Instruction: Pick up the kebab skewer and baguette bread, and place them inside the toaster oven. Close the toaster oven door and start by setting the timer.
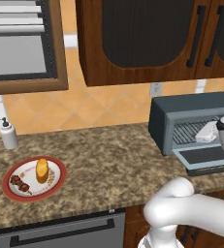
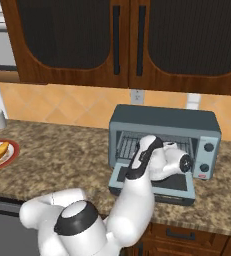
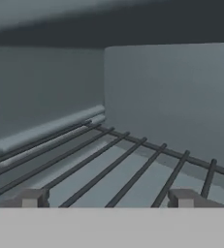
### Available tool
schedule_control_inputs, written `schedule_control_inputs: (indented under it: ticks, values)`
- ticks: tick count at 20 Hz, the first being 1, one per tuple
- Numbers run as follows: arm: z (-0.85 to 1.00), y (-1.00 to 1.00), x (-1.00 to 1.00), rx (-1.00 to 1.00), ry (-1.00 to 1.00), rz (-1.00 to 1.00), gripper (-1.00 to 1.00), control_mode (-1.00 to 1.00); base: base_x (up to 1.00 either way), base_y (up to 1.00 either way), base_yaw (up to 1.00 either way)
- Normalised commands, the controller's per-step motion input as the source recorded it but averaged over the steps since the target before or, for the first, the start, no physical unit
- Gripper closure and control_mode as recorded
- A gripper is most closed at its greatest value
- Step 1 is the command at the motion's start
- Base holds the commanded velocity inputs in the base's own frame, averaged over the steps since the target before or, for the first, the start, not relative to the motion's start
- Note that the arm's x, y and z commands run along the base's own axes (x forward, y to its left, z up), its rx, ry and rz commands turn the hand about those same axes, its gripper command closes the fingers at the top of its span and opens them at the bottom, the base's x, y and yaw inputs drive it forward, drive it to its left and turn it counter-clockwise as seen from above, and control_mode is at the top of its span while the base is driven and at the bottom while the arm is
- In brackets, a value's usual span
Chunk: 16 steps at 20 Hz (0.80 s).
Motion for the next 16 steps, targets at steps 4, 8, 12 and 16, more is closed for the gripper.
schedule_control_inputs:
  ticks: [4,8,12,16]
  values:
    - [-1.00,-0.32,-1.00,-0.15,0.14,-0.12,-1.00,-1.00,0.00,0.00,0.00]
    - [-1.00,-0.39,-1.00,-0.15,0.19,-0.13,-1.00,-1.00,0.00,0.00,0.00]
    - [-0.98,-0.42,-1.00,-0.16,0.26,-0.13,-1.00,-1.00,0.00,0.00,0.00]
    - [-0.33,-0.26,-0.63,-0.08,0.32,-0.08,-1.00,-1.00,0.00,0.00,0.00]
